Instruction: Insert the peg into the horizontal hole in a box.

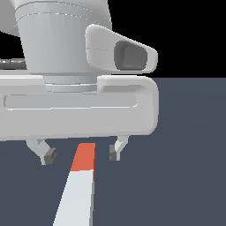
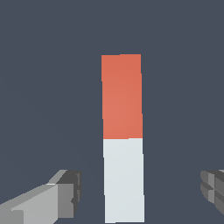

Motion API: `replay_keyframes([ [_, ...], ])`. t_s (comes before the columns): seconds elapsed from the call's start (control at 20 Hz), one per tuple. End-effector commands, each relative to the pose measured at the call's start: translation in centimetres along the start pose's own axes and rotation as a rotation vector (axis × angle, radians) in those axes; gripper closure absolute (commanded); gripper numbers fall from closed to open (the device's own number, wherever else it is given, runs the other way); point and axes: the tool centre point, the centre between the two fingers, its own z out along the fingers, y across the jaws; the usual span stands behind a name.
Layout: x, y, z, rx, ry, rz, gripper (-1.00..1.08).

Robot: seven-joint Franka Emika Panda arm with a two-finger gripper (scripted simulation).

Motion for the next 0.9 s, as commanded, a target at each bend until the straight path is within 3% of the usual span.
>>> replay_keyframes([
  [0.0,-1.2,-0.4,0.7,-0.001,0.001,-0.010,-0.92],
  [0.35,-2.8,-0.8,1.6,-0.001,0.003,-0.020,-0.92],
  [0.85,-2.9,-0.9,3.8,0.000,0.003,-0.020,-0.92],
])
